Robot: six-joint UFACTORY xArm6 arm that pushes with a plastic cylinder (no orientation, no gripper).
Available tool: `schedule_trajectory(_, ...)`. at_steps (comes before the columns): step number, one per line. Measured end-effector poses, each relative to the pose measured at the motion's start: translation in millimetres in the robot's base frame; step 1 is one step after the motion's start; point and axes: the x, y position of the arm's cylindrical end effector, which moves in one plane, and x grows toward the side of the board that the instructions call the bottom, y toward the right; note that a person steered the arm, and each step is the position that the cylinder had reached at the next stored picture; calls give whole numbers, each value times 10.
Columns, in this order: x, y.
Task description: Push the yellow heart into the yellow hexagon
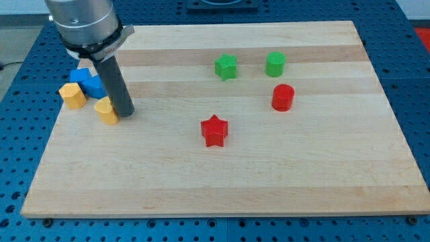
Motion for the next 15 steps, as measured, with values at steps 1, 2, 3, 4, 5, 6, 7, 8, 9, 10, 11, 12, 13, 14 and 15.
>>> schedule_trajectory(1, 108, -71)
schedule_trajectory(2, 108, -309)
schedule_trajectory(3, 108, -586)
schedule_trajectory(4, 217, -678)
schedule_trajectory(5, 538, -712)
schedule_trajectory(6, 553, -749)
schedule_trajectory(7, 553, -455)
schedule_trajectory(8, 547, -297)
schedule_trajectory(9, 547, -257)
schedule_trajectory(10, 366, 31)
schedule_trajectory(11, 215, 540)
schedule_trajectory(12, 158, 1070)
schedule_trajectory(13, 120, 1451)
schedule_trajectory(14, 111, 1652)
schedule_trajectory(15, 119, 1926)
